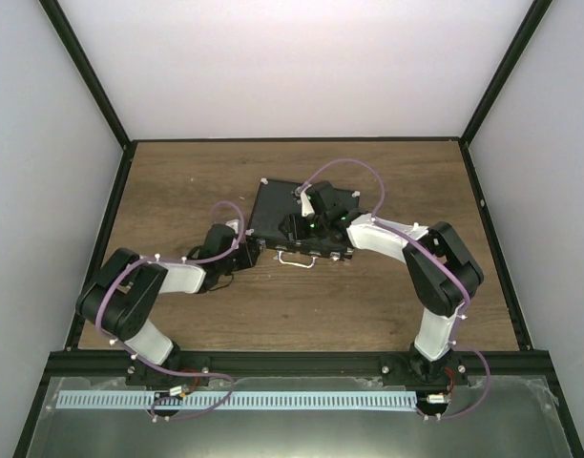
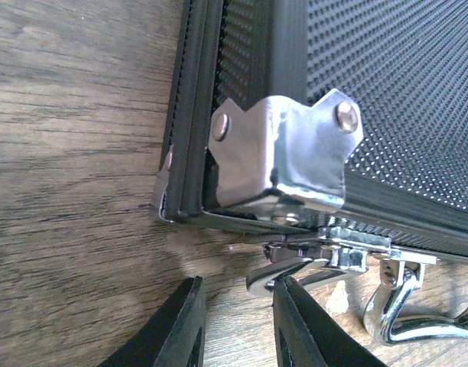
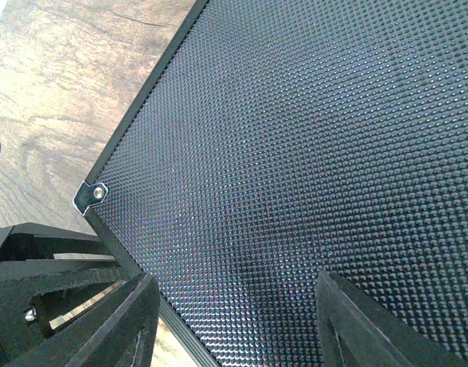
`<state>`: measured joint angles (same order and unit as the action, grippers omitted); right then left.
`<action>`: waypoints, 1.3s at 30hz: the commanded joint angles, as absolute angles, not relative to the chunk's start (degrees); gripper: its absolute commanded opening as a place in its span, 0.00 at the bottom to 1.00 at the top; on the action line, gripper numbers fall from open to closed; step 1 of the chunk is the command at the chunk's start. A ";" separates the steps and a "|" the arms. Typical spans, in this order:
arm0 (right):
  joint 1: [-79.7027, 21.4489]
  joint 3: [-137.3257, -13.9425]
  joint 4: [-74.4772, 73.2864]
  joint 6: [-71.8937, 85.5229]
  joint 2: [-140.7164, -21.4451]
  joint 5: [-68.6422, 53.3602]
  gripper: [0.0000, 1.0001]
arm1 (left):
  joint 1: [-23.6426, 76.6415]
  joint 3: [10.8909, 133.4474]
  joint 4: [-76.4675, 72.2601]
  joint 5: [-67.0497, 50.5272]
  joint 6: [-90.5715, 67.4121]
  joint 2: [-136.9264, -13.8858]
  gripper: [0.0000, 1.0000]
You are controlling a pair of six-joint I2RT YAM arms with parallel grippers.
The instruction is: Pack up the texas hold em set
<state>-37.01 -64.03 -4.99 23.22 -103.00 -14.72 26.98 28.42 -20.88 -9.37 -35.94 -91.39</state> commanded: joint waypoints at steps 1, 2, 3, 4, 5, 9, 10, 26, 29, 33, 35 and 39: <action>-37.79 -63.37 -11.73 24.02 -106.51 -13.95 0.57 | 27.44 28.70 -19.61 -5.67 -36.42 -93.41 0.27; -37.79 -63.37 -11.77 24.01 -106.59 -13.95 0.57 | 27.56 28.61 -20.06 -5.55 -36.51 -93.59 0.26; -37.79 -63.41 -11.78 24.04 -106.65 -14.02 0.57 | 27.66 28.50 -20.61 -5.56 -36.70 -93.79 0.25; -37.79 -63.37 -11.69 24.08 -106.69 -14.05 0.57 | 27.69 28.33 -21.34 -5.61 -36.87 -94.04 0.24; -37.79 -63.37 -11.69 24.07 -106.70 -14.14 0.57 | 27.75 28.18 -22.28 -5.70 -37.09 -94.24 0.23; -37.74 -63.31 -11.68 24.09 -106.84 -14.14 0.57 | 28.33 27.42 -25.54 -4.71 -37.96 -95.07 0.20; -37.79 -63.28 -11.69 24.19 -106.85 -14.23 0.57 | 28.45 27.28 -26.32 -4.35 -38.18 -95.08 0.19; -37.79 -62.72 -10.99 24.77 -106.83 -14.61 0.57 | 28.92 27.15 -32.85 0.14 -39.39 -99.27 0.11; -37.80 -62.29 -10.47 24.99 -106.32 -14.64 0.57 | 28.87 27.11 -34.52 1.43 -39.72 -99.64 0.11; -37.79 -61.74 -9.53 25.35 -105.85 -15.22 0.56 | 28.95 27.48 -38.21 0.71 -41.65 -100.90 0.11; -37.79 -61.47 -9.25 25.61 -105.59 -15.36 0.56 | 29.00 27.87 -39.89 0.05 -42.11 -101.58 0.11; -37.79 -60.92 -8.41 26.18 -104.63 -15.99 0.57 | 29.00 28.74 -42.33 0.06 -43.33 -102.91 0.12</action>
<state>-36.86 -63.66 -1.48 24.29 -103.88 -13.67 29.41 27.59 -38.61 -2.66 -41.39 -100.16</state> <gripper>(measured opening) 0.565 0.119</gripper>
